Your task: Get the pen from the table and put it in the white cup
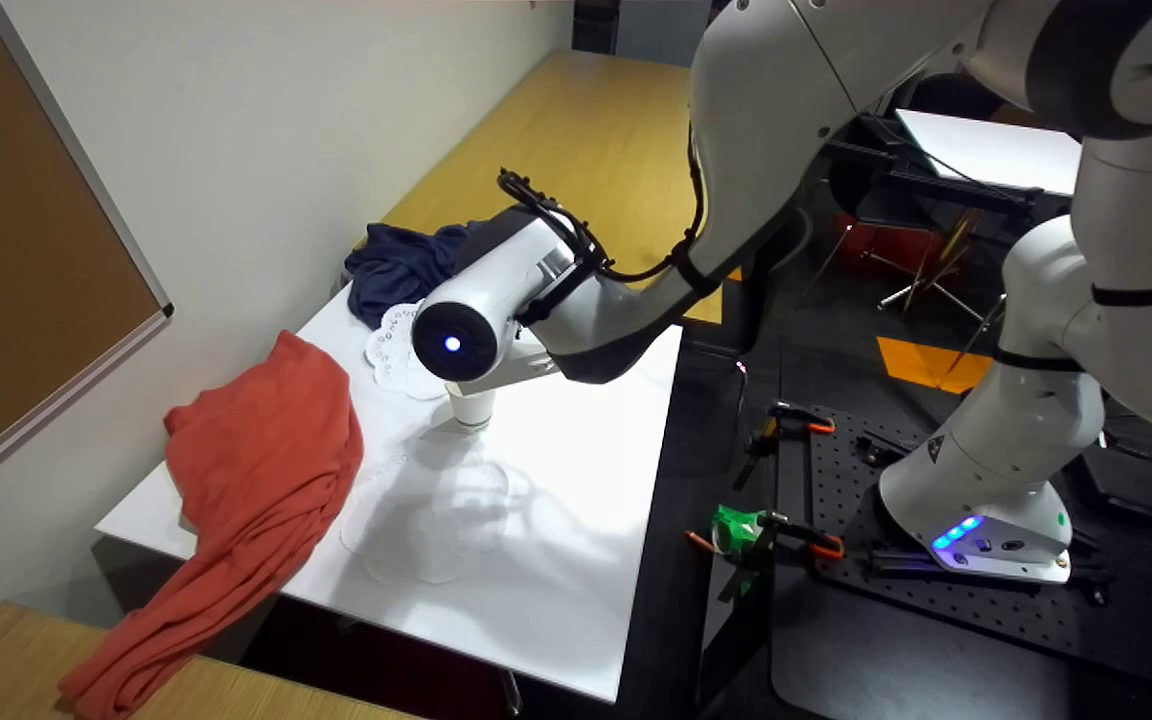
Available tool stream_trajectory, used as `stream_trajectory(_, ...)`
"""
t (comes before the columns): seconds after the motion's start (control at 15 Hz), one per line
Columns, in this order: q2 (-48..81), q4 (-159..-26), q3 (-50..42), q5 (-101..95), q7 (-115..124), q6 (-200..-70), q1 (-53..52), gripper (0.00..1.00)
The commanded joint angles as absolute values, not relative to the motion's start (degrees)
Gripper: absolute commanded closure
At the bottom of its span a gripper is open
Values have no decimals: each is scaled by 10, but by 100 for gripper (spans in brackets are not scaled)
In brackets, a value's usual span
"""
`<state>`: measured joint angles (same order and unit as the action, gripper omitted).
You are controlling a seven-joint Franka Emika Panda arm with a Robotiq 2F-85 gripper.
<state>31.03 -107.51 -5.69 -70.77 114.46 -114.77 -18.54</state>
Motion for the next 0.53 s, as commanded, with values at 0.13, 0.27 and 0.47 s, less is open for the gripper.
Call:
stream_trajectory(0.13,334,-1051,-15,-808,1261,-1071,-170,97)
stream_trajectory(0.27,349,-1042,-3,-825,1290,-1038,-168,97)
stream_trajectory(0.47,376,-1025,11,-844,1326,-997,-167,97)
